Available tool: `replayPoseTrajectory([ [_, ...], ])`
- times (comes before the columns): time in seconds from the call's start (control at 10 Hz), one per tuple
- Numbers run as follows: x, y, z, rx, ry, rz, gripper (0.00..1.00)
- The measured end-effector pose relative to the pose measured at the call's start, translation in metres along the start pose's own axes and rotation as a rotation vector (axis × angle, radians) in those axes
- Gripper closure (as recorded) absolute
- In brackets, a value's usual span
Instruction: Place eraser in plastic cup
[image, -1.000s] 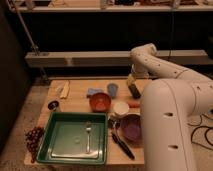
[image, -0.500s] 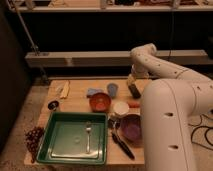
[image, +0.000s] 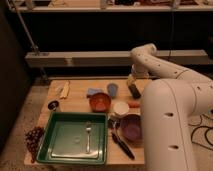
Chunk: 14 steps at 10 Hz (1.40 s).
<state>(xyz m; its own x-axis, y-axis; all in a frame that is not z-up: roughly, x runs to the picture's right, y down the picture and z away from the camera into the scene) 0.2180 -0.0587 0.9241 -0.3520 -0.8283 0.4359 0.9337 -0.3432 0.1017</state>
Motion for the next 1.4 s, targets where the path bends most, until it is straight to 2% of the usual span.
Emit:
replayPoseTrajectory([
  [0.4, 0.0003, 0.0005, 0.0001, 0.003, 0.001, -0.002, 0.2],
  [0.6, 0.0, 0.0008, -0.0009, 0.032, 0.018, 0.005, 0.2],
  [1.3, 0.0025, -0.0008, 0.0004, 0.039, 0.022, -0.003, 0.2],
  [1.4, 0.0039, -0.0022, 0.0043, 0.084, 0.029, -0.005, 0.2],
])
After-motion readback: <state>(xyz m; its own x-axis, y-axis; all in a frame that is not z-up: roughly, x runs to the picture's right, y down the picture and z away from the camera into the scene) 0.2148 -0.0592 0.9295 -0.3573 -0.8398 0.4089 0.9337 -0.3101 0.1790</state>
